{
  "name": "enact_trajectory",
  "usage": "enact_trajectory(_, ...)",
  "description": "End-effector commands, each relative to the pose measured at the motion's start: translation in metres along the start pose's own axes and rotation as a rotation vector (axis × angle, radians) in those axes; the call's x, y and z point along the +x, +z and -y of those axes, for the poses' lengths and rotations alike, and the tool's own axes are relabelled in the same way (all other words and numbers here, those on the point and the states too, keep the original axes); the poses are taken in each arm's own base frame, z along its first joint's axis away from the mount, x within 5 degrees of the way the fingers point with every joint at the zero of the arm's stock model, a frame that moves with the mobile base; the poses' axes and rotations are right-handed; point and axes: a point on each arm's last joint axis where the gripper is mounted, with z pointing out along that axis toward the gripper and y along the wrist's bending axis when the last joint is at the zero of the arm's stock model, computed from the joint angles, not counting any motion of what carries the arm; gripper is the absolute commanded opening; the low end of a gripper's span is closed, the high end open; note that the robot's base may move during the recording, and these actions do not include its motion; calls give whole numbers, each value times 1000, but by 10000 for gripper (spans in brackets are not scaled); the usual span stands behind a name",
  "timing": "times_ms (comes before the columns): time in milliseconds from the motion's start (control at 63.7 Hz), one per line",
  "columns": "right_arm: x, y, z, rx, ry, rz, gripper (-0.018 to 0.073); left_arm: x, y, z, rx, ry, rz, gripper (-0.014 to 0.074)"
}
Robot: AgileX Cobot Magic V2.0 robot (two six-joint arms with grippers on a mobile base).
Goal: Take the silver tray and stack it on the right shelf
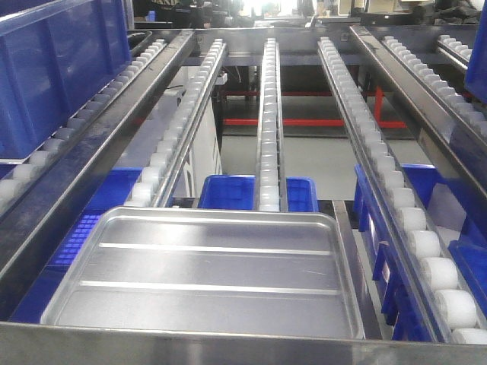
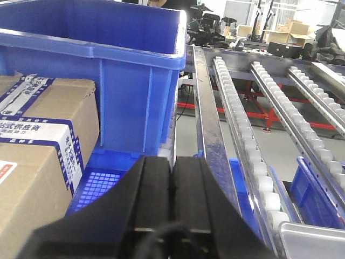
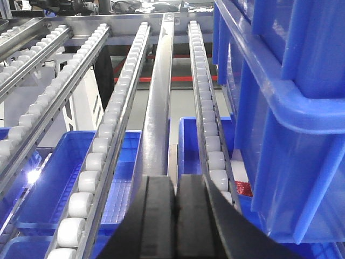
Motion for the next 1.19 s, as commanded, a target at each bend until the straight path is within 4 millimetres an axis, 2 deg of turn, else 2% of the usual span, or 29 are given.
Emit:
enact_trajectory(0, -15, -3, 0, 3, 0, 131, 57, -3, -1, 0, 7, -10, 83, -94)
enact_trajectory(644, -17, -4, 0, 3, 0, 147, 57, -3, -1, 0, 8, -10, 85, -94)
enact_trajectory(785, -19, -4, 0, 2, 0, 170, 57, -9, -2, 0, 9, -10, 149, -94)
enact_trajectory(927, -34, -7, -1, 0, 0, 300, 57, -33, -4, 2, 14, -13, 228, -94)
enact_trajectory(990, -49, -11, -2, -3, 1, 322, 57, -54, -4, 4, 17, 6, 169, -94)
enact_trajectory(1084, -74, -17, -5, -10, 1, 321, 57, -94, -5, 8, 20, 8, 112, -94)
enact_trajectory(1178, -99, -17, -7, -26, 2, 301, 57, -126, 1, 11, 19, 9, 35, -94)
